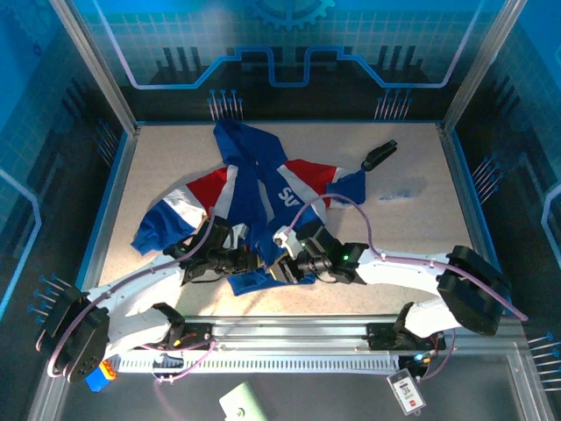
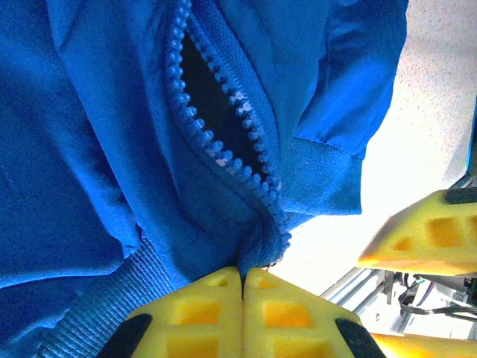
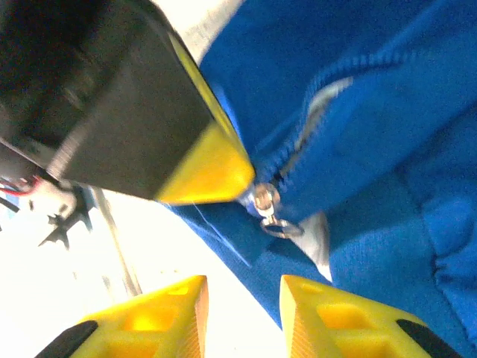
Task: Zip up the jacket
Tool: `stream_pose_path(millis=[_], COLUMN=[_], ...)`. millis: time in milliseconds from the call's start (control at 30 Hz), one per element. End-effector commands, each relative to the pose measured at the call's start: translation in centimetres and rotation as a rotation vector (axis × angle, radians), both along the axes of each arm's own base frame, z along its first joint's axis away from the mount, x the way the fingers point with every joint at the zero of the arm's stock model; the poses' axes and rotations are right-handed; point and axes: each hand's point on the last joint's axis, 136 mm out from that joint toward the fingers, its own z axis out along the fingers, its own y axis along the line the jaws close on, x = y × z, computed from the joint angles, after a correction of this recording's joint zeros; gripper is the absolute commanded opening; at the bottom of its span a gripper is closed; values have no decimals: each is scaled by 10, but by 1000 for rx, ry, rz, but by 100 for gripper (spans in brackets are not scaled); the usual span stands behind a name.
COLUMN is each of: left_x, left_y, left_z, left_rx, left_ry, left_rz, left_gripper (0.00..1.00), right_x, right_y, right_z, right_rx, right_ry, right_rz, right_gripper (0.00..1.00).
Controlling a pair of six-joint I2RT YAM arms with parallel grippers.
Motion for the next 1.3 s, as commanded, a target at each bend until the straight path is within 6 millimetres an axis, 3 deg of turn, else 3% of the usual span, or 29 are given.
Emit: stream_pose_path(millis=[0, 500, 900, 1133, 1267], left_x=[-2, -4, -5, -6, -6], left_y=[-4, -3, -3, -2, -1], left_z=[7, 2, 0, 0, -1], left_rx=[-20, -18, -20, -12, -8], left_ry=[20, 37, 42, 40, 37], left_rz=[-6, 3, 0, -2, -4], left_gripper=[0, 0, 0, 0, 0], right_x=[-4, 0, 16, 16, 10], right_y=[7, 28, 35, 28, 25], right_z=[-12, -37, -36, -31, -30], right_rx=[-13, -38, 1, 38, 26], right_ry=[-38, -37, -39, -23, -18], right_rz=[20, 35, -29, -30, -4], right_gripper=[33, 41, 45, 17, 8])
